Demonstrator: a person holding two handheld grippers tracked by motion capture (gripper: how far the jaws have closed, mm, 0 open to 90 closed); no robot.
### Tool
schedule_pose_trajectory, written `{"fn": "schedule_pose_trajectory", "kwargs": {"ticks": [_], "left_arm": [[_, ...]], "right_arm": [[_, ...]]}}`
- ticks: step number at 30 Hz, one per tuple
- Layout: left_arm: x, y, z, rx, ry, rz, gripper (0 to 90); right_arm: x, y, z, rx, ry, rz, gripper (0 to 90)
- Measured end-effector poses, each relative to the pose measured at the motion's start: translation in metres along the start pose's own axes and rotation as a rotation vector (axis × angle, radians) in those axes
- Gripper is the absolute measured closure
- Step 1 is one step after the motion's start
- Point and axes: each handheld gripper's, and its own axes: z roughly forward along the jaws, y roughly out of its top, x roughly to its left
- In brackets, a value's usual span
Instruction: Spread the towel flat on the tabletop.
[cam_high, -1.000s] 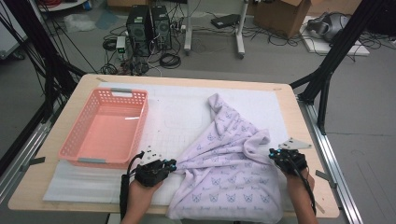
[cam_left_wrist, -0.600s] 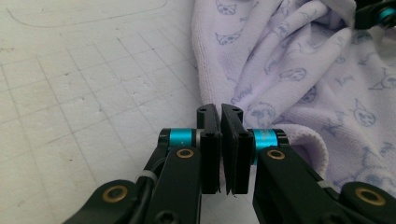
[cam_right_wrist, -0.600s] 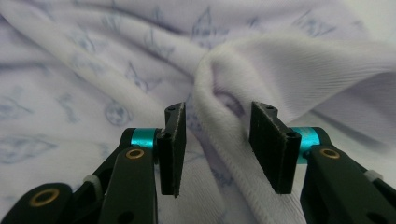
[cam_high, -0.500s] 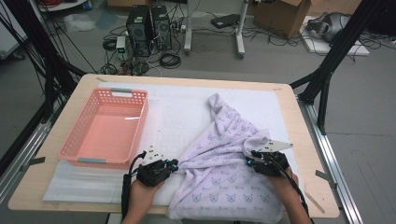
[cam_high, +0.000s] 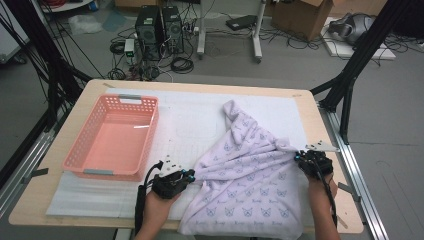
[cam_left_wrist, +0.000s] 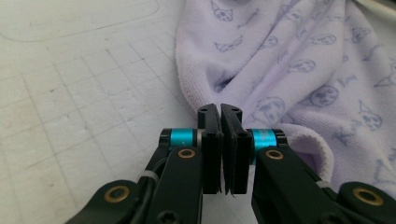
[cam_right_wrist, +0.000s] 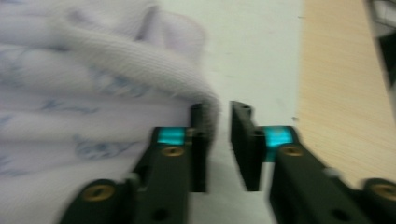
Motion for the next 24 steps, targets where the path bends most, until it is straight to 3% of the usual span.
{"fn": "schedule_pose_trajectory", "kwargs": {"ticks": [1, 2, 5, 6, 8, 9, 10, 11, 12, 13, 14, 15, 18, 20, 21, 23, 24], "left_arm": [[0.000, 0.000, 0.000, -0.005, -0.002, -0.010, 86.1], [0.001, 0.000, -0.001, -0.007, -0.005, -0.014, 85.8], [0.002, 0.000, -0.001, -0.012, -0.002, -0.020, 85.6], [0.002, 0.000, -0.001, -0.013, 0.001, -0.018, 84.9], [0.002, 0.000, -0.002, -0.018, 0.007, -0.020, 82.7], [0.003, 0.000, -0.002, -0.021, 0.010, -0.038, 75.4], [0.004, 0.000, -0.001, -0.022, 0.002, -0.064, 59.4], [0.006, 0.000, -0.002, -0.025, -0.009, -0.088, 59.4], [0.007, 0.001, -0.003, -0.032, -0.034, -0.102, 55.8], [0.007, 0.001, -0.003, -0.032, -0.034, -0.102, 53.3], [0.007, 0.001, -0.002, -0.029, -0.056, -0.115, 53.3], [0.007, 0.001, 0.000, -0.018, -0.081, -0.127, 50.5], [0.003, 0.003, 0.010, 0.040, -0.091, -0.115, 43.4], [-0.003, 0.006, 0.018, 0.080, -0.095, -0.101, 43.1], [-0.005, 0.008, 0.021, 0.081, -0.080, -0.085, 42.9], [-0.010, 0.012, 0.026, 0.100, -0.029, -0.044, 52.2], [-0.010, 0.015, 0.029, 0.112, -0.002, -0.014, 77.7]], "right_arm": [[-0.001, -0.001, -0.002, -0.015, 0.025, 0.024, 72.9], [0.000, -0.001, -0.004, -0.027, 0.037, 0.015, 73.1], [0.000, -0.001, -0.011, -0.062, 0.025, -0.001, 73.2], [-0.004, -0.002, -0.018, -0.086, -0.001, 0.023, 74.6], [-0.007, -0.004, -0.021, -0.089, 0.016, 0.046, 73.5], [-0.010, -0.005, -0.022, -0.092, 0.041, 0.062, 72.2], [-0.012, -0.010, -0.027, -0.104, 0.091, 0.057, 69.1], [-0.012, -0.010, -0.027, -0.104, 0.091, 0.057, 69.1], [-0.011, -0.015, -0.033, -0.105, 0.164, 0.052, 65.4], [-0.011, -0.015, -0.033, -0.105, 0.164, 0.052, 65.4], [-0.009, -0.019, -0.035, -0.100, 0.195, 0.041, 63.4], [-0.007, -0.023, -0.038, -0.099, 0.222, 0.027, 62.0], [0.003, -0.038, -0.042, -0.058, 0.290, -0.019, 54.6], [0.005, -0.040, -0.042, -0.047, 0.295, -0.036, 53.9], [0.007, -0.042, -0.042, -0.040, 0.304, -0.050, 53.8], [0.011, -0.043, -0.042, -0.035, 0.314, -0.070, 53.7], [0.014, -0.043, -0.042, -0.021, 0.307, -0.095, 54.4]]}}
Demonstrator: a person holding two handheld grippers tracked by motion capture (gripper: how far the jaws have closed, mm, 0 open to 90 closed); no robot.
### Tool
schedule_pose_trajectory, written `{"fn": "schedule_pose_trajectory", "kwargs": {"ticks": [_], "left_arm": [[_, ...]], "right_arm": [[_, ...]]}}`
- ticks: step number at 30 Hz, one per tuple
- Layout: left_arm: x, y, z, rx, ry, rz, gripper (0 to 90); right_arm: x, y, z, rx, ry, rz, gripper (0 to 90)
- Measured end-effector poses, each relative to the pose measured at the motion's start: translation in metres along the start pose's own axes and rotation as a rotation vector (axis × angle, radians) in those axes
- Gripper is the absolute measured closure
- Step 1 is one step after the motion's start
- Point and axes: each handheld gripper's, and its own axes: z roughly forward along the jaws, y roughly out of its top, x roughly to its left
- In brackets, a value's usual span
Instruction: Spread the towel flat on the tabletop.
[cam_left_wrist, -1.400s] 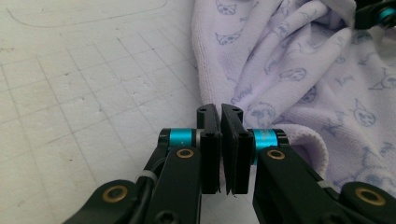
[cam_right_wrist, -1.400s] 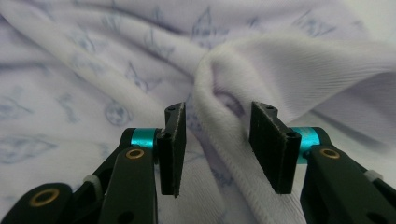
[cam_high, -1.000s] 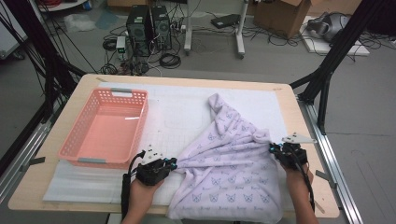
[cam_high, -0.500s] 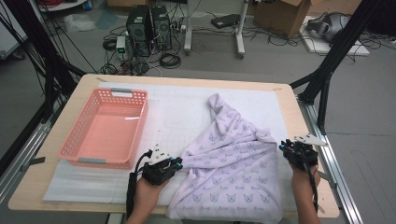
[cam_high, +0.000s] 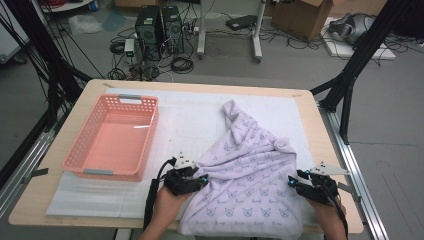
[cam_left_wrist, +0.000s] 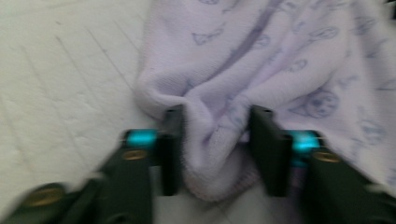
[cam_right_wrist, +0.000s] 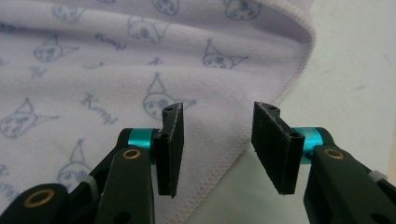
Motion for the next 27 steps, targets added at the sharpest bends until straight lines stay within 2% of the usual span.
{"fn": "schedule_pose_trajectory", "kwargs": {"ticks": [2, 3, 4, 5, 6, 7, 9, 11, 13, 14, 15, 16, 17, 19, 20, 21, 23, 24, 25, 26, 27], "left_arm": [[0.003, 0.002, 0.000, 0.005, -0.006, -0.016, 81.8], [0.006, 0.005, 0.000, 0.004, 0.021, -0.016, 82.2], [0.016, 0.009, -0.004, -0.035, 0.075, -0.033, 82.3], [0.016, 0.009, -0.004, -0.035, 0.075, -0.033, 82.3], [0.023, 0.010, -0.006, -0.069, 0.094, -0.061, 82.3], [0.028, 0.012, -0.008, -0.085, 0.117, -0.065, 82.3], [0.036, 0.014, -0.007, -0.079, 0.162, -0.046, 82.2], [0.041, 0.015, -0.005, -0.085, 0.168, -0.054, 81.3], [0.039, 0.014, -0.006, -0.103, 0.160, -0.067, 63.7], [0.038, 0.013, -0.007, -0.107, 0.144, -0.082, 63.7], [0.037, 0.011, -0.009, -0.105, 0.129, -0.085, 53.9], [0.035, 0.009, -0.012, -0.105, 0.120, -0.079, 53.9], [0.034, 0.006, -0.015, -0.107, 0.117, -0.071, 50.8], [0.033, -0.001, -0.021, -0.114, 0.097, -0.086, 50.1], [0.033, -0.008, -0.028, -0.118, 0.092, -0.094, 49.8], [0.033, -0.008, -0.028, -0.118, 0.092, -0.094, 49.9], [0.032, -0.014, -0.034, -0.128, 0.071, -0.104, 50.1], [0.031, -0.015, -0.038, -0.126, 0.060, -0.107, 50.5], [0.029, -0.017, -0.041, -0.127, 0.049, -0.111, 50.5], [0.027, -0.019, -0.045, -0.128, 0.041, -0.112, 50.8], [0.026, -0.020, -0.048, -0.133, 0.032, -0.114, 50.8]], "right_arm": [[0.001, 0.000, 0.001, 0.005, -0.003, -0.004, 55.4], [0.001, -0.001, 0.001, 0.003, -0.002, 0.002, 55.6], [0.001, -0.001, 0.001, -0.003, 0.003, 0.006, 55.8], [0.001, -0.001, 0.001, -0.006, 0.002, 0.011, 55.8], [0.001, -0.001, 0.001, -0.011, 0.008, 0.018, 55.9], [0.001, -0.001, 0.001, -0.011, 0.008, 0.018, 55.9], [0.002, -0.001, 0.002, -0.015, 0.020, 0.023, 55.6], [0.005, 0.000, 0.004, -0.012, 0.030, 0.018, 54.7], [0.009, 0.001, 0.007, -0.012, 0.027, -0.001, 54.8], [0.009, 0.001, 0.007, -0.012, 0.027, -0.001, 54.8], [0.008, 0.001, 0.007, -0.010, 0.036, 0.014, 67.5], [0.008, 0.001, 0.007, -0.010, 0.036, 0.014, 67.5], [0.008, 0.001, 0.005, -0.006, 0.050, 0.000, 87.0], [0.009, 0.003, 0.002, -0.009, -0.076, -0.037, 87.7], [0.005, 0.002, 0.000, -0.025, -0.094, -0.008, 87.7], [0.005, 0.002, 0.000, -0.025, -0.094, -0.008, 87.7], [-0.003, -0.002, -0.001, -0.026, -0.063, 0.057, 84.2], [-0.002, -0.003, -0.002, -0.026, -0.060, 0.049, 78.6], [-0.002, -0.003, -0.002, -0.026, -0.060, 0.049, 78.6], [0.001, -0.004, -0.004, -0.034, -0.067, 0.044, 71.5], [0.001, -0.004, -0.004, -0.034, -0.067, 0.044, 71.5]]}}
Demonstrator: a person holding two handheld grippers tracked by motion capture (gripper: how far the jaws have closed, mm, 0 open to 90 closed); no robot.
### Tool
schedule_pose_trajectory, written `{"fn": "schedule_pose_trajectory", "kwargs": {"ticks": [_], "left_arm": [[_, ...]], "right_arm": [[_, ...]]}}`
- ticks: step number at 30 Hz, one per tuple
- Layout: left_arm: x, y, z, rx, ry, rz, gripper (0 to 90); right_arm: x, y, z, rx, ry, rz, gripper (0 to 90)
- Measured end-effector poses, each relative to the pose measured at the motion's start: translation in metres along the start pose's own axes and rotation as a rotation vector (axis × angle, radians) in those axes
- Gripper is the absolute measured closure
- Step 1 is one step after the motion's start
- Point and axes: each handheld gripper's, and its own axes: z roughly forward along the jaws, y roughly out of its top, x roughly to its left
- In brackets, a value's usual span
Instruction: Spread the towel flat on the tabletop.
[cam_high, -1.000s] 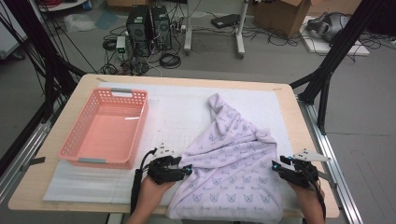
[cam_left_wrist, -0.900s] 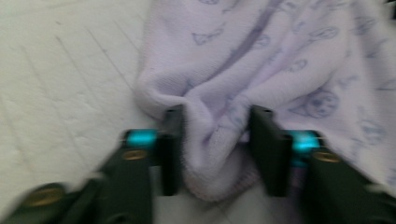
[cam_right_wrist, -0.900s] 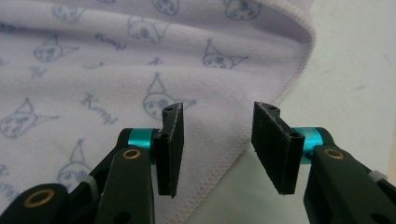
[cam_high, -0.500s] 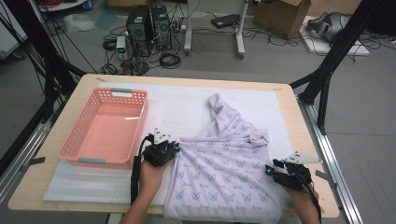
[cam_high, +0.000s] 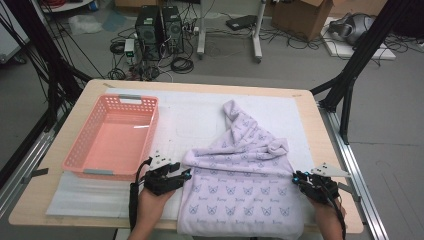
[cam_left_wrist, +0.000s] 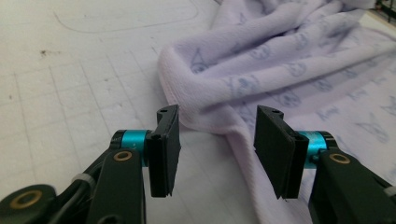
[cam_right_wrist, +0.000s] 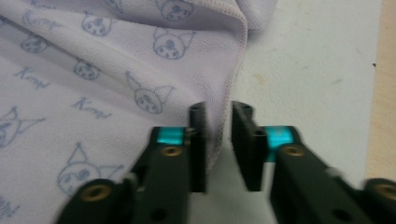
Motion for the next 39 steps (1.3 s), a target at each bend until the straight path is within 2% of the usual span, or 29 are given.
{"fn": "schedule_pose_trajectory", "kwargs": {"ticks": [3, 6, 7, 9, 10, 12, 13, 14, 15, 17, 18, 19, 20, 21, 22, 23, 24, 26, 28, 30, 32, 36, 38, 39], "left_arm": [[-0.005, -0.007, -0.005, 0.014, -0.021, 0.003, 51.5], [-0.010, -0.015, -0.003, 0.059, -0.048, -0.001, 51.5], [-0.010, -0.015, -0.003, 0.059, -0.048, -0.001, 51.5], [-0.013, -0.017, -0.001, 0.095, -0.066, -0.041, 51.4], [-0.015, -0.018, -0.001, 0.095, -0.077, -0.046, 51.4], [-0.021, -0.022, -0.003, 0.093, -0.072, -0.019, 53.3], [-0.024, -0.023, -0.003, 0.099, -0.063, -0.004, 59.2], [-0.024, -0.023, -0.003, 0.099, -0.063, -0.004, 74.0], [-0.029, -0.026, -0.005, 0.111, -0.040, 0.023, 84.7], [-0.030, -0.026, -0.007, 0.121, -0.042, 0.011, 87.3], [-0.030, -0.026, -0.011, 0.131, -0.035, 0.013, 87.7], [-0.028, -0.030, -0.020, 0.120, -0.017, 0.004, 87.8], [-0.028, -0.030, -0.020, 0.120, -0.017, 0.004, 87.9], [-0.024, -0.035, -0.032, 0.110, -0.016, -0.017, 87.9], [-0.024, -0.035, -0.032, 0.110, -0.016, -0.017, 87.9], [-0.021, -0.039, -0.044, 0.099, -0.014, -0.026, 87.9], [-0.020, -0.042, -0.049, 0.096, -0.013, -0.025, 87.9], [-0.019, -0.046, -0.054, 0.094, -0.026, -0.028, 87.8], [-0.019, -0.048, -0.055, 0.094, -0.029, -0.027, 87.6], [-0.020, -0.049, -0.053, 0.080, -0.042, -0.029, 77.6], [-0.020, -0.047, -0.050, 0.050, -0.060, -0.036, 67.3], [-0.023, -0.041, -0.042, 0.030, -0.077, -0.039, 59.7], [-0.023, -0.040, -0.039, 0.032, -0.080, -0.037, 56.6], [-0.024, -0.038, -0.035, 0.034, -0.077, -0.039, 53.9]], "right_arm": [[0.001, 0.001, -0.009, -0.038, 0.015, 0.014, 64.8], [0.003, -0.002, -0.015, -0.041, 0.019, 0.024, 61.2], [0.003, -0.003, -0.016, -0.042, 0.026, 0.023, 59.6], [0.005, -0.006, -0.019, -0.031, 0.041, 0.035, 57.5], [0.005, -0.006, -0.019, -0.031, 0.041, 0.035, 57.5], [0.009, -0.010, -0.027, -0.031, 0.050, 0.042, 54.2], [0.010, -0.012, -0.029, -0.028, 0.052, 0.041, 53.9], [0.010, -0.012, -0.029, -0.028, 0.052, 0.041, 53.9], [0.013, -0.016, -0.033, -0.007, 0.057, 0.039, 54.2], [0.014, -0.019, -0.034, 0.007, 0.059, 0.031, 57.2], [0.016, -0.022, -0.035, 0.025, 0.068, 0.025, 62.8], [0.017, -0.027, -0.035, 0.056, 0.073, 0.011, 68.5], [0.017, -0.029, -0.036, 0.045, 0.091, 0.031, 73.6], [0.017, -0.030, -0.037, 0.048, 0.112, 0.042, 75.6], [0.017, -0.030, -0.037, 0.048, 0.112, 0.042, 75.6], [0.018, -0.030, -0.036, 0.044, 0.130, 0.038, 77.4], [0.018, -0.030, -0.036, 0.044, 0.145, 0.038, 77.9], [0.021, -0.029, -0.034, 0.046, 0.172, 0.030, 85.9], [0.023, -0.028, -0.034, 0.049, 0.185, 0.021, 86.8], [0.026, -0.029, -0.038, 0.065, 0.193, 0.000, 88.0], [0.026, -0.033, -0.047, 0.077, 0.184, -0.017, 88.3], [0.028, -0.047, -0.071, 0.103, 0.141, -0.080, 88.3], [0.026, -0.053, -0.078, 0.085, 0.166, -0.059, 86.2], [0.024, -0.054, -0.079, 0.072, 0.175, -0.042, 79.6]]}}
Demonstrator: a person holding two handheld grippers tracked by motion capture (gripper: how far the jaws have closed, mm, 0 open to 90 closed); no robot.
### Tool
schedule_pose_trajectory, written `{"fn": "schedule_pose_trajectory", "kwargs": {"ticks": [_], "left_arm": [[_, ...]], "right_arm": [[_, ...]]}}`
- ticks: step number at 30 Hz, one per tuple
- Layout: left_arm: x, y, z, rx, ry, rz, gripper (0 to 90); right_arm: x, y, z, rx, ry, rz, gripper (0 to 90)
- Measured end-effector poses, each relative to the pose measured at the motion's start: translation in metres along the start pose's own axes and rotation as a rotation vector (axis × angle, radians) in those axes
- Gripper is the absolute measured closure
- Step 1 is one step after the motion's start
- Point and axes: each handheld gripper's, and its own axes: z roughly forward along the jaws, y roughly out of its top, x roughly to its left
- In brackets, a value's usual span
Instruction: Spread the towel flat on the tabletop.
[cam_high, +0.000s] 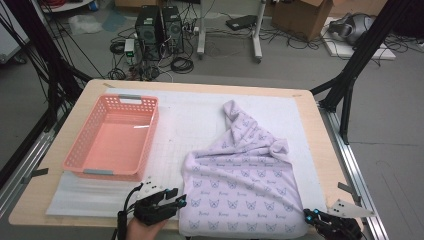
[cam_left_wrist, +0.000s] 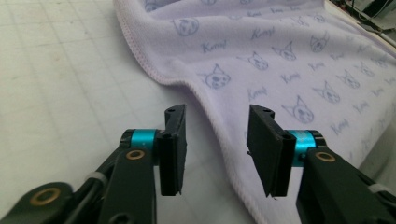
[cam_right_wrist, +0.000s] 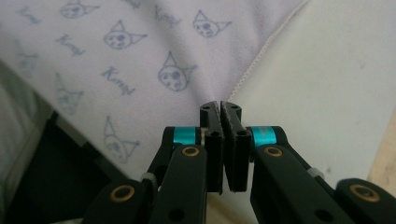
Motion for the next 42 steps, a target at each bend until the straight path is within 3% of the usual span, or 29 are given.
{"fn": "schedule_pose_trajectory", "kwargs": {"ticks": [4, 5, 6, 7, 9, 13, 17, 19, 20, 21, 22, 25, 29, 31, 34, 35, 38, 39, 40, 41, 42], "left_arm": [[-0.005, 0.003, 0.019, 0.042, 0.001, 0.019, 52.7], [-0.012, 0.001, 0.022, 0.046, 0.015, 0.081, 66.4], [-0.012, 0.001, 0.022, 0.046, 0.015, 0.081, 75.4], [-0.015, -0.001, 0.022, 0.044, 0.043, 0.101, 84.9], [-0.015, -0.001, 0.018, 0.063, 0.036, 0.083, 86.5], [-0.017, -0.013, -0.004, 0.079, 0.026, 0.080, 86.7], [-0.021, -0.022, -0.014, 0.081, -0.004, 0.096, 86.1], [-0.020, -0.022, -0.015, 0.072, -0.007, 0.098, 82.9], [-0.020, -0.022, -0.015, 0.060, -0.011, 0.096, 82.9], [-0.019, -0.021, -0.014, 0.049, -0.008, 0.095, 76.8], [-0.018, -0.019, -0.014, 0.035, -0.003, 0.095, 64.3], [-0.014, -0.014, -0.011, -0.006, 0.001, 0.088, 60.8], [-0.008, 0.002, -0.001, -0.040, 0.020, 0.067, 53.4], [-0.007, 0.005, 0.002, -0.038, 0.024, 0.068, 51.3], [-0.002, 0.016, 0.023, -0.002, 0.025, 0.058, 49.4], [-0.002, 0.016, 0.023, -0.002, 0.025, 0.058, 49.2], [-0.002, 0.019, 0.039, 0.044, 0.031, 0.049, 48.4], [-0.004, 0.020, 0.042, 0.050, 0.067, 0.069, 53.1], [-0.004, 0.020, 0.042, 0.050, 0.067, 0.069, 59.4], [-0.005, 0.020, 0.041, 0.052, 0.093, 0.079, 59.4], [-0.005, 0.019, 0.039, 0.058, 0.110, 0.085, 71.8]], "right_arm": [[-0.004, 0.009, 0.004, -0.049, -0.029, 0.032, 66.3], [-0.004, 0.012, 0.006, -0.050, -0.037, 0.028, 65.2], [-0.004, 0.015, 0.008, -0.055, -0.042, 0.033, 64.4], [-0.006, 0.017, 0.012, -0.060, -0.048, 0.030, 64.2], [-0.008, 0.021, 0.018, -0.049, -0.053, 0.038, 63.9], [-0.012, 0.030, 0.030, -0.056, -0.065, 0.050, 60.2], [-0.016, 0.042, 0.047, -0.051, -0.086, 0.068, 55.4], [-0.016, 0.044, 0.052, -0.042, -0.086, 0.069, 56.0], [-0.015, 0.045, 0.056, -0.026, -0.079, 0.068, 59.4], [-0.013, 0.045, 0.059, -0.026, -0.088, 0.051, 64.6], [-0.010, 0.044, 0.057, -0.024, -0.025, 0.029, 86.7], [-0.004, 0.041, 0.051, -0.001, -0.029, -0.007, 87.7], [0.002, 0.016, 0.018, 0.038, -0.017, -0.034, 87.8], [0.001, 0.009, 0.010, 0.046, 0.012, -0.026, 85.4], [-0.002, 0.009, 0.007, 0.024, -0.003, -0.004, 71.3], [-0.003, 0.010, 0.008, 0.010, -0.012, 0.005, 66.3], [-0.004, 0.016, 0.011, -0.006, -0.025, 0.015, 63.7], [-0.004, 0.022, 0.016, -0.019, -0.036, 0.018, 61.7], [-0.004, 0.022, 0.016, -0.019, -0.036, 0.018, 61.7], [-0.004, 0.025, 0.019, -0.024, -0.038, 0.016, 60.9], [-0.005, 0.028, 0.023, -0.027, -0.042, 0.010, 60.2]]}}
